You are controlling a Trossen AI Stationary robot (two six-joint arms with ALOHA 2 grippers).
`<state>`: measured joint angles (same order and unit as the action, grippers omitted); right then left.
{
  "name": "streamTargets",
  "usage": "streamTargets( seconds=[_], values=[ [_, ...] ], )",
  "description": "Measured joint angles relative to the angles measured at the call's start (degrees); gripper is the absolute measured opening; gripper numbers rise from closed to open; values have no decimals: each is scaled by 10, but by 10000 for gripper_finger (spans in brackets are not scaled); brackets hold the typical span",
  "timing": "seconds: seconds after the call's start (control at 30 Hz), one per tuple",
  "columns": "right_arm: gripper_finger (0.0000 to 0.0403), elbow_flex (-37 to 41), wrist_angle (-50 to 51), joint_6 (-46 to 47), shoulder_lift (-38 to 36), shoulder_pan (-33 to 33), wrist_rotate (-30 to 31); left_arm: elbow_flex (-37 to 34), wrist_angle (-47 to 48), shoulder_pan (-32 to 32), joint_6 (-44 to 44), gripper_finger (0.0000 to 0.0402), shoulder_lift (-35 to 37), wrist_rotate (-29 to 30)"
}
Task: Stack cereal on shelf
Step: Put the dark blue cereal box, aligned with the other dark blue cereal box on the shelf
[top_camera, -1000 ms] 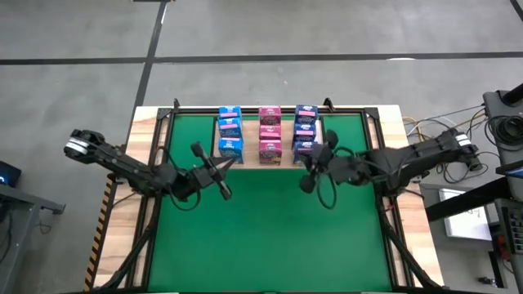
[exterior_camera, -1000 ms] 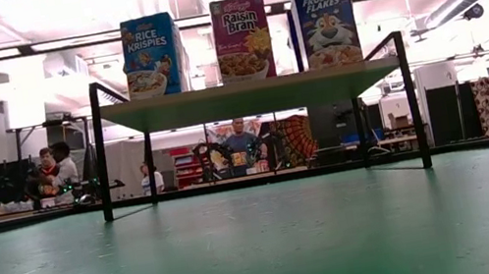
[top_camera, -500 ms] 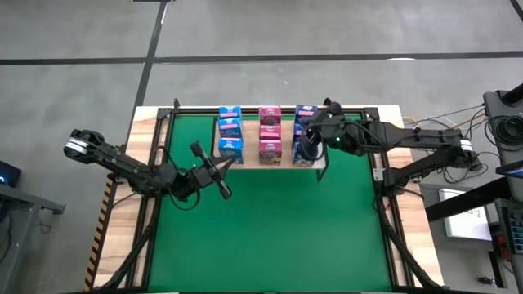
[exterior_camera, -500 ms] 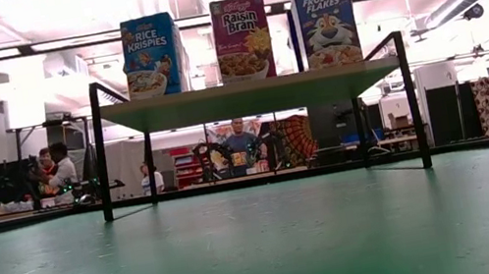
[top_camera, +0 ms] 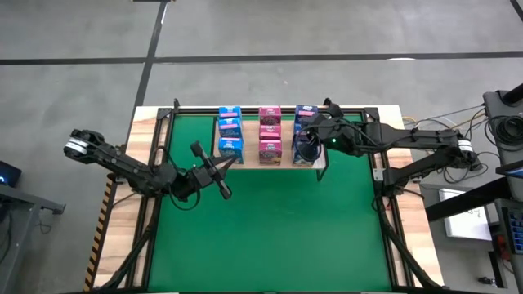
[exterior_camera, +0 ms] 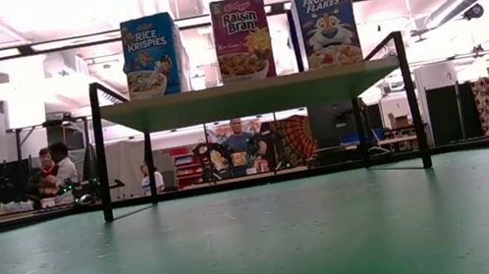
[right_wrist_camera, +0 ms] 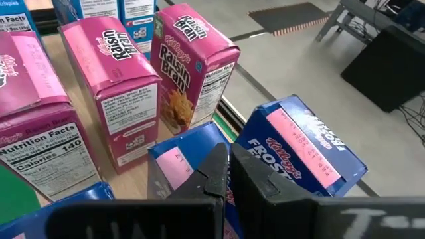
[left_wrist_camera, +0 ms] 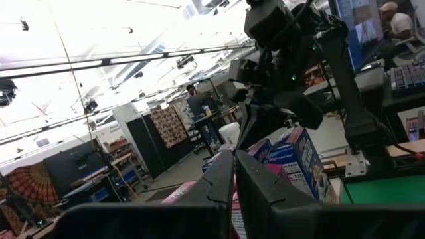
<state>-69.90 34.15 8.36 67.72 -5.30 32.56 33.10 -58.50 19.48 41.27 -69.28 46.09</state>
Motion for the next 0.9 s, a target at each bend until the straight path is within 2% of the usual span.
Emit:
streamTargets(
  seconds=[0.7, 0.9],
  values=[
    [9, 0, 13, -5, 0, 0, 5, 0, 3, 0, 0, 0, 0, 0],
    [9, -26, 13, -10, 0, 5, 4, 0, 3, 0, 0, 0, 0, 0]
  ],
)
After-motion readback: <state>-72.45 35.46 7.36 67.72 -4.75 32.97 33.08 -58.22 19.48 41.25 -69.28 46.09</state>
